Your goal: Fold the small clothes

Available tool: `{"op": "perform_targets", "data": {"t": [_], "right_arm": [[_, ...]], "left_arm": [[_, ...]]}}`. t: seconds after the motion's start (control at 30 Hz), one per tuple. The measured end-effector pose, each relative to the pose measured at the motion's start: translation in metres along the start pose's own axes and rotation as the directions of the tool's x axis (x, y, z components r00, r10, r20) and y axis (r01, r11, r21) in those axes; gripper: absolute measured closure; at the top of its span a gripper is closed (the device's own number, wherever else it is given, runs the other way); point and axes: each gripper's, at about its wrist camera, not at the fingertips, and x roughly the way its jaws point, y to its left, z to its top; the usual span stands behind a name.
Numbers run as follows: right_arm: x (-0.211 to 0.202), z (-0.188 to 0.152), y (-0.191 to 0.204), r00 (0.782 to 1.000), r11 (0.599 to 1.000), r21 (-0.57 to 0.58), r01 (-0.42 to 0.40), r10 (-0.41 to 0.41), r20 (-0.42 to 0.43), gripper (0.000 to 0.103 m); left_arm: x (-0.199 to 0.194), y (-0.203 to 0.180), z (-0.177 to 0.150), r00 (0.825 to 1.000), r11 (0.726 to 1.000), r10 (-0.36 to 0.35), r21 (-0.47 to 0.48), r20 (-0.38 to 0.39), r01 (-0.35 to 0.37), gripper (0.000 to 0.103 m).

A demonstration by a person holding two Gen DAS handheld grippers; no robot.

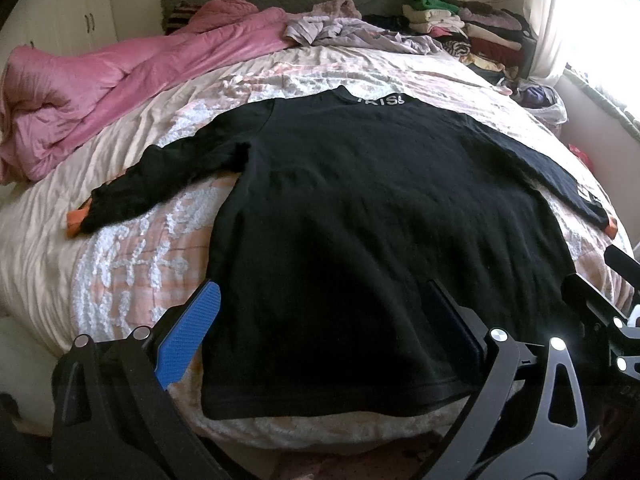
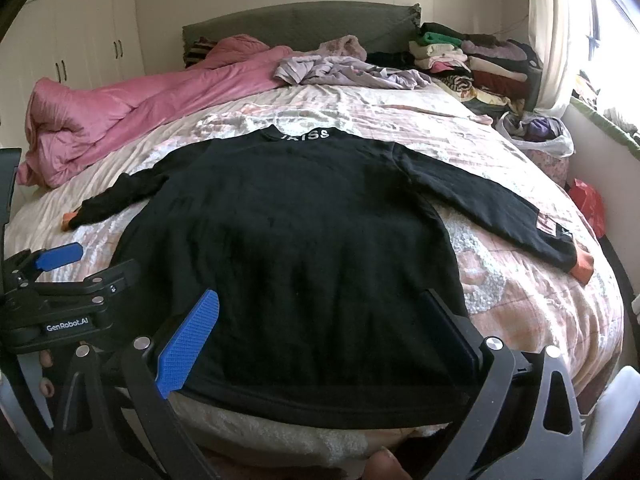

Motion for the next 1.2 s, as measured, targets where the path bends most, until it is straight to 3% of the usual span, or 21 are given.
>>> {"op": "perform_targets", "data": {"t": [0.77, 1.2], "right_arm": [[0.005, 0.000, -0.002, 1.000, 1.000, 0.006, 0.001, -0.001, -0.004, 0.004], [0.020, 0.008, -0.013, 1.000, 1.000, 0.022, 0.021, -0.021, -0.020, 0.004]], "left_arm": [[-0.003, 0.000, 0.003, 1.000, 1.000, -0.003, 0.000, -0.003, 0.003, 0.009], [0.017, -0.005, 0.012, 1.000, 1.000, -0.020, -0.002, -0.012, 0.020, 0.009]]}}
